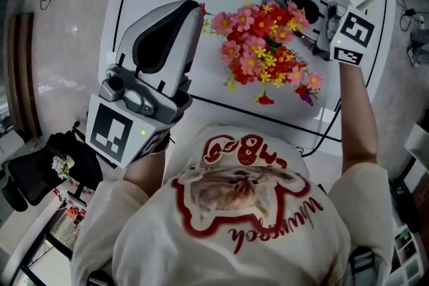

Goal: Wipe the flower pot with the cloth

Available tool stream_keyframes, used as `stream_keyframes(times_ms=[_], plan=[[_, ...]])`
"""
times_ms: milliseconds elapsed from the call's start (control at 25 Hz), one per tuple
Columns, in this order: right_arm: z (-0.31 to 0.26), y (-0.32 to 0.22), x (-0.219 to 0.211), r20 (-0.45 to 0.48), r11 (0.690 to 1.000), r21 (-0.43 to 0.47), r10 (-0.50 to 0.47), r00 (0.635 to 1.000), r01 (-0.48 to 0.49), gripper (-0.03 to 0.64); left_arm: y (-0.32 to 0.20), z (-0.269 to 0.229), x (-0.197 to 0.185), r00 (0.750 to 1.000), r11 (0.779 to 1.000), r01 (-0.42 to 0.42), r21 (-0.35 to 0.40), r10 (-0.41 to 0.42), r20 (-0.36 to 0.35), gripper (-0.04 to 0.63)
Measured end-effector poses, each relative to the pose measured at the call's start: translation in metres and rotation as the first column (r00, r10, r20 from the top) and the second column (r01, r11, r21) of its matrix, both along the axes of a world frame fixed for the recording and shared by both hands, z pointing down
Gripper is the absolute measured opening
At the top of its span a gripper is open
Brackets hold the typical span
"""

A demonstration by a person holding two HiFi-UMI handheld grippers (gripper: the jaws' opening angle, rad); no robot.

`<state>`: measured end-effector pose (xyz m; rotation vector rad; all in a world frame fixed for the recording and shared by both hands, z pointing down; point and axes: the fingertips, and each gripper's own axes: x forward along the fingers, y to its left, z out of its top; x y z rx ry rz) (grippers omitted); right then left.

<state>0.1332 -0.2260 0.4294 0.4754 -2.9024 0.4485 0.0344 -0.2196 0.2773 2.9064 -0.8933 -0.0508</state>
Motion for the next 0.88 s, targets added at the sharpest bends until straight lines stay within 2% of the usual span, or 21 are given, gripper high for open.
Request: stream_keyframes(times_ms=[400, 880], plan=[[-0.001, 0.008, 0.012, 0.023, 0.999, 0.002, 0.048, 0.999, -0.048, 0.055, 0.014, -0.01, 0.011, 1.0, 1.0, -0.001, 0.024, 0.001, -0.012, 0.003], [0.0, 0.022, 0.024, 0.042, 0.993, 0.007, 0.118, 0.992, -0.118, 0.055, 0.036, -0.005, 0.01, 0.999, 1.0, 0.026, 0.008, -0.026, -0.022, 0.003]])
